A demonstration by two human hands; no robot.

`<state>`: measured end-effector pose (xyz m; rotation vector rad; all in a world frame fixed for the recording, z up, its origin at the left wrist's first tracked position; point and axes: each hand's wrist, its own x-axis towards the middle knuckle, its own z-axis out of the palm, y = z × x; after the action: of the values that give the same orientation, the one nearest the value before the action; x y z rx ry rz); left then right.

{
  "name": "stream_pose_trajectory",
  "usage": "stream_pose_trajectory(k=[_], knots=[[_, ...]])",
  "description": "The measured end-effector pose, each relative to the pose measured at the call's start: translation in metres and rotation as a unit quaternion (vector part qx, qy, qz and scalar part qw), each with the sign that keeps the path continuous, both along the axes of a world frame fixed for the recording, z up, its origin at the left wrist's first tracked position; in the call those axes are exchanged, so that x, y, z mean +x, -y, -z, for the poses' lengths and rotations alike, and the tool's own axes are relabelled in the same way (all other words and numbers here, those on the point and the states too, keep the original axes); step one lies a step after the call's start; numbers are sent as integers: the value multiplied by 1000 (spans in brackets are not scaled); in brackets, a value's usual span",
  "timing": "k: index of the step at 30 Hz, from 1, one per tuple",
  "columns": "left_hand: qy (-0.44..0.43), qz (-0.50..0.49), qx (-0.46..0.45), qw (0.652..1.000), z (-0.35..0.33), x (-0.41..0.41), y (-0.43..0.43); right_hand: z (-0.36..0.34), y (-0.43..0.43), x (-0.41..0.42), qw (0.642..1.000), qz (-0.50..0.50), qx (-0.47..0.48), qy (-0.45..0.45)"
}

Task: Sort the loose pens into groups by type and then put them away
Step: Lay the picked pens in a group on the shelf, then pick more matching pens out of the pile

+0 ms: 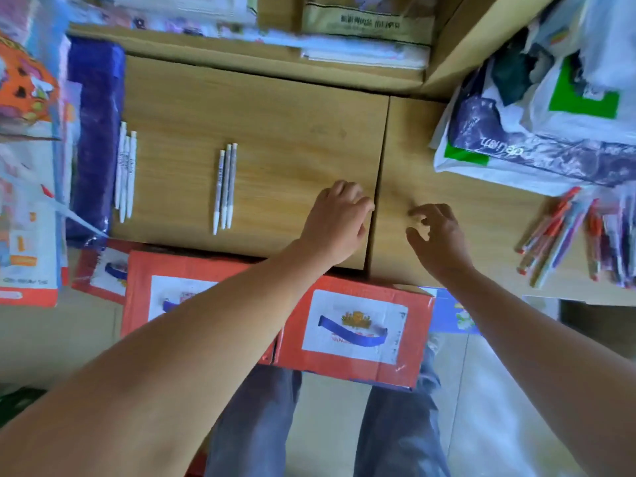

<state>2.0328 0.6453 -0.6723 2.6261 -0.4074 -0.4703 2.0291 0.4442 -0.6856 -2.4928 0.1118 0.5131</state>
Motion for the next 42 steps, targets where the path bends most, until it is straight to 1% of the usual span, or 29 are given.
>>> stream_pose_trajectory(k=[2, 4, 6, 8, 9, 10, 13, 16, 21, 24, 26, 28, 30, 33, 36, 38, 42], knots=[[-29, 18, 9, 999, 6, -4, 42, 2, 42, -7, 999, -17, -42, 3], [-64, 44, 41, 996, 11, -10, 82, 3, 77, -14, 996, -42, -71, -18], [-115, 58, 91, 987, 15, -16, 117, 3, 105, -18, 993, -95, -49, -51], [-163, 36, 142, 976, 16, -24, 146, 1, 128, -20, 985, -149, -21, -82], [-173, 17, 162, 971, 16, -27, 158, -2, 139, -19, 983, -160, -4, -86], [-178, -3, 177, 968, 15, -29, 168, -5, 151, -18, 984, -155, 17, -85], [-198, -70, 204, 956, 8, -25, 197, -18, 191, -18, 991, -97, 65, -57], [-178, -90, 186, 962, -1, -17, 233, -25, 240, -19, 997, -23, 55, -43], [-120, 4, 112, 986, -9, -9, 304, -23, 317, -26, 996, 56, -23, -70], [-80, 46, 73, 993, -5, -9, 333, -20, 343, -30, 993, 83, -45, -75], [-75, 56, 80, 992, 1, -9, 345, -16, 351, -31, 992, 90, -56, -66], [-77, 49, 101, 991, 7, -9, 349, -11, 354, -31, 991, 108, -64, -57], [-71, 36, 101, 992, 13, -8, 349, -5, 354, -28, 988, 126, -70, -55], [-49, 29, 93, 994, 17, -7, 350, 1, 348, -24, 987, 136, -67, -61], [-15, 29, 87, 996, 19, -6, 352, 2, 344, -26, 986, 149, -61, -49], [1, 22, 90, 996, 20, -4, 356, 0, 347, -28, 982, 175, -61, -34], [-29, -14, 121, 992, 23, -1, 370, -7, 366, -31, 968, 240, -76, -12]])
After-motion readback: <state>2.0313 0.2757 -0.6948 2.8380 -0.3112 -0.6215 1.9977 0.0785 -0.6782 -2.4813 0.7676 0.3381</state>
